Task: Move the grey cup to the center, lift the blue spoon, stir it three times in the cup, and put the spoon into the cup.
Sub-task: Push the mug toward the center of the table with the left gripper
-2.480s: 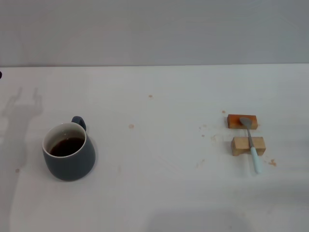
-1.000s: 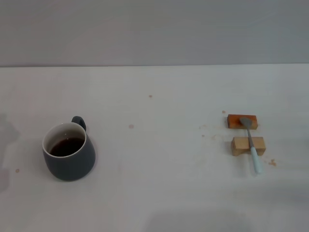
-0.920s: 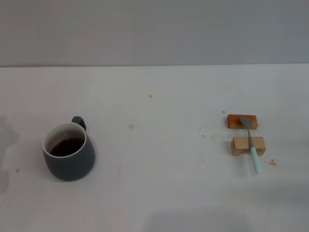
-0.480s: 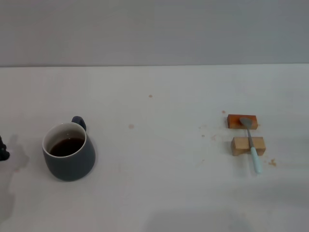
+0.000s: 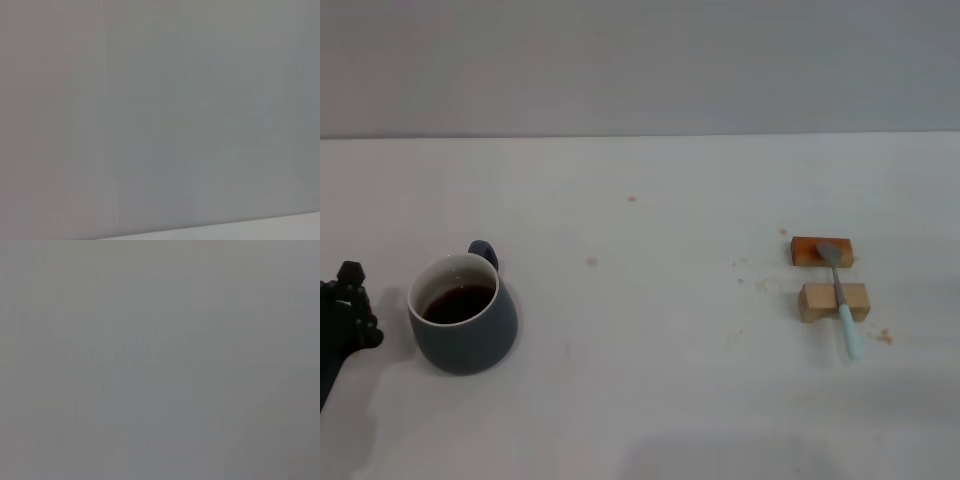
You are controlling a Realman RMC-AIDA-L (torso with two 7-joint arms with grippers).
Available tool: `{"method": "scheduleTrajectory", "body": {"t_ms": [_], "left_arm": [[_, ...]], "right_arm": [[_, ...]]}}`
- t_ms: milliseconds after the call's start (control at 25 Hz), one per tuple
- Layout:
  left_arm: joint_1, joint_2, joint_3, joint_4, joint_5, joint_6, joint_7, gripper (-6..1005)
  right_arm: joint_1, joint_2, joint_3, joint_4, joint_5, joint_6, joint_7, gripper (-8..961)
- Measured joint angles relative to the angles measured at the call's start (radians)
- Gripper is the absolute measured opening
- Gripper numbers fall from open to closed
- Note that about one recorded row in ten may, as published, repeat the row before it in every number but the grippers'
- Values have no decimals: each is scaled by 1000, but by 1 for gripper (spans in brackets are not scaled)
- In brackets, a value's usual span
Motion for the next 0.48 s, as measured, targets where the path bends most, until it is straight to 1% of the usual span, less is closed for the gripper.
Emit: {"method": "scheduleTrajectory", "body": {"t_ms": [240,400,480], "left_arm": [[-3,1,33,-16,-1,-3,0,-2],[-5,1,36,-18,-1,-4,0,-2],[-13,0,54,-39,-1,-11,0,-2]], "right_arm": [[-5,-1,0,9,0,10,-3,738],[-11,-2,0,16,-1,13,-5,738],[-17,-2,0,22,-2,13,-6,738]]}}
